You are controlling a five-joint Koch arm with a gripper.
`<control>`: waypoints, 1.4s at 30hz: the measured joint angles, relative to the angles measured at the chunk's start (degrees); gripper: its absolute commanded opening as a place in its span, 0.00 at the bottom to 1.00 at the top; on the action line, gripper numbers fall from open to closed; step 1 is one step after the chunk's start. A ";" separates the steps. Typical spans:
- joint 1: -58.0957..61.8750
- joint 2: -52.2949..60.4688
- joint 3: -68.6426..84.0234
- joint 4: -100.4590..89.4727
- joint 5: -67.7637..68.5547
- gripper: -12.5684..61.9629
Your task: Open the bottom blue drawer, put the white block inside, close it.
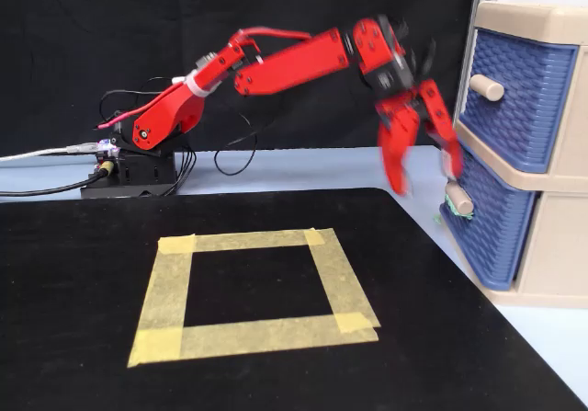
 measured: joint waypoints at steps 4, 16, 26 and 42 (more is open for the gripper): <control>11.43 21.01 2.46 16.00 2.02 0.63; 43.33 78.05 101.43 4.39 52.47 0.62; 52.82 82.44 128.32 -7.91 59.77 0.62; 52.82 82.44 130.34 -9.32 60.03 0.63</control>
